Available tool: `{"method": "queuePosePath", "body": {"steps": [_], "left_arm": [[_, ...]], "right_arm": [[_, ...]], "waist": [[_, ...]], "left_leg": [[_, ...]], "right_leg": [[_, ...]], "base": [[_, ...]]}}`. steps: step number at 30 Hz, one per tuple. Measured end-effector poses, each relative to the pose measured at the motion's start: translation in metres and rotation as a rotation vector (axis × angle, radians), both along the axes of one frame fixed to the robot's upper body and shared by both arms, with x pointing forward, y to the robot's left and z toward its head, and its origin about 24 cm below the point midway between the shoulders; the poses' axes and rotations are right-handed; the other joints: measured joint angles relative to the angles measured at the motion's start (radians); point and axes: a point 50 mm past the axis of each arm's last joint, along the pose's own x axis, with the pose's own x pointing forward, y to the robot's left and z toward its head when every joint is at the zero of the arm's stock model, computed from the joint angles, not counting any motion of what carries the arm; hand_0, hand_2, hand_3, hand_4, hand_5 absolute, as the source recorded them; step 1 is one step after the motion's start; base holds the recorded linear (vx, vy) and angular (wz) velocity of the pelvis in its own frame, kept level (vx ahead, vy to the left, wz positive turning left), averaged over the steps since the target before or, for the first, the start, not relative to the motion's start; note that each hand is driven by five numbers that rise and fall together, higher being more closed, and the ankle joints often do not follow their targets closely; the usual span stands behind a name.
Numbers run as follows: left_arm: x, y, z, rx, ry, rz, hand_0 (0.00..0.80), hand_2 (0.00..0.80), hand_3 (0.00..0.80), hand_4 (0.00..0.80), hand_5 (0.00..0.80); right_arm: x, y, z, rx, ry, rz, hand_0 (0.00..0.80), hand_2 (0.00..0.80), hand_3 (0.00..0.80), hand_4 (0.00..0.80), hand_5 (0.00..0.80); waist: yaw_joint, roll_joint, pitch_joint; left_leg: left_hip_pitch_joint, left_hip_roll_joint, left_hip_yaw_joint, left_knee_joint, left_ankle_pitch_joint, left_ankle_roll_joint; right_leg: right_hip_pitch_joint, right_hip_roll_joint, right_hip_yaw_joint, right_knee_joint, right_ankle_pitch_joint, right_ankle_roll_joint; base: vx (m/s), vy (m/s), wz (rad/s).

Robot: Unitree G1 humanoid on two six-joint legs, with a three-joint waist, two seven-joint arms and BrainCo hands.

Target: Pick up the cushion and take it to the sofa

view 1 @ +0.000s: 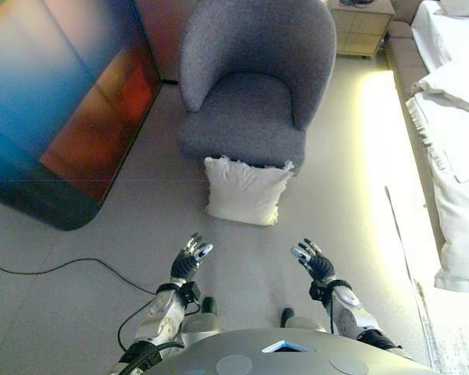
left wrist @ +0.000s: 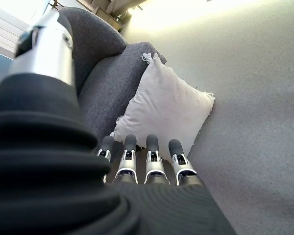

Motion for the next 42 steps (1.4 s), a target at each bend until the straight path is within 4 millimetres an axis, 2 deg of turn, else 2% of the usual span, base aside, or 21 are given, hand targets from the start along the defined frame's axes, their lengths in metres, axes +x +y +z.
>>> {"method": "queuePosePath", "body": {"steps": [15,19,22,33,36,37,38,39,40,42], "left_arm": [[0.0,0.0,0.001,-0.011,-0.009,-0.014,0.0,0.0,0.0,0.0,0.0],[-0.006,0.008,-0.001,-0.004,-0.005,0.032,0.0,0.0,0.0,0.0,0.0],[-0.007,0.011,-0.001,0.002,-0.009,0.04,0.0,0.0,0.0,0.0,0.0],[-0.004,0.01,0.0,-0.002,-0.019,0.03,0.0,0.0,0.0,0.0,0.0],[-0.002,0.01,0.001,-0.004,-0.021,0.026,0.0,0.0,0.0,0.0,0.0],[0.001,0.01,0.001,-0.002,-0.026,0.019,0.0,0.0,0.0,0.0,0.0],[0.006,0.009,0.002,0.0,-0.032,0.016,0.0,0.0,0.0,0.0,0.0],[0.011,0.01,0.002,0.006,-0.035,0.014,0.0,0.0,0.0,0.0,0.0],[0.016,0.011,0.003,0.013,-0.038,0.013,0.0,0.0,0.0,0.0,0.0],[0.02,0.015,0.003,0.015,-0.037,0.02,0.0,0.0,0.0,0.0,0.0]], "right_arm": [[-0.001,0.001,0.0,0.004,0.002,-0.001,0.0,0.0,0.0,0.0,0.0],[-0.002,0.004,-0.001,0.013,0.005,-0.001,0.0,0.0,0.0,0.0,0.0],[-0.007,0.003,-0.003,0.014,0.017,-0.003,0.0,0.0,0.0,0.0,0.0],[-0.009,0.004,-0.004,0.015,0.025,-0.009,0.0,0.0,0.0,0.0,0.0],[-0.008,0.003,-0.004,0.011,0.023,-0.014,0.0,0.0,0.0,0.0,0.0],[-0.007,0.002,-0.004,0.005,0.021,-0.018,0.0,0.0,0.0,0.0,0.0],[-0.006,0.001,-0.003,-0.002,0.019,-0.025,0.0,0.0,0.0,0.0,0.0],[-0.002,0.001,-0.002,-0.003,0.007,-0.032,0.0,0.0,0.0,0.0,0.0],[0.003,-0.001,0.001,-0.004,-0.014,-0.042,0.0,0.0,0.0,0.0,0.0],[-0.004,0.001,-0.002,0.01,0.004,-0.056,0.0,0.0,0.0,0.0,0.0]], "waist": [[-0.001,-0.005,0.001],[0.0,-0.015,0.006],[0.0,-0.02,0.008],[-0.002,-0.004,0.014],[-0.002,-0.001,0.019],[-0.003,-0.001,0.025],[-0.003,0.01,0.036],[-0.003,0.02,0.054],[-0.004,0.025,0.07],[-0.007,0.021,0.077]], "left_leg": [[0.002,0.0,0.003,0.0,0.0,0.0],[0.018,0.001,0.024,0.001,-0.003,-0.003],[0.017,0.001,0.023,0.003,-0.003,-0.003],[0.011,-0.005,0.025,0.0,-0.003,-0.003],[0.011,-0.012,0.026,0.014,-0.01,0.007],[-0.004,-0.019,0.024,0.038,-0.027,0.022],[-0.02,-0.021,0.024,0.058,-0.035,0.022],[-0.032,-0.026,0.022,0.085,-0.046,0.036],[-0.044,-0.033,0.01,0.116,-0.062,0.04],[-0.044,-0.042,-0.013,0.128,-0.066,0.052]], "right_leg": [[0.0,0.0,0.003,0.001,0.0,0.0],[0.006,0.0,0.021,0.003,0.0,0.0],[0.007,-0.001,0.021,0.004,-0.002,0.003],[-0.014,-0.008,0.031,0.025,-0.003,0.003],[-0.045,-0.021,0.031,0.115,-0.04,0.008],[-0.083,-0.034,0.031,0.196,-0.067,0.007],[-0.135,-0.042,0.03,0.29,-0.08,0.005],[-0.187,-0.054,0.032,0.398,-0.079,0.003],[-0.233,-0.065,0.041,0.501,-0.073,-0.007],[-0.285,-0.085,0.056,0.618,-0.043,-0.05]], "base": [[0.018,0.003,0.0],[0.055,0.018,-0.12],[0.034,0.047,0.0],[0.002,0.107,-0.02],[-0.022,0.162,0.03],[-0.024,0.207,-0.01],[-0.003,0.195,-0.04],[0.034,0.168,0.02],[0.088,0.142,0.1],[0.15,0.064,0.2]]}}
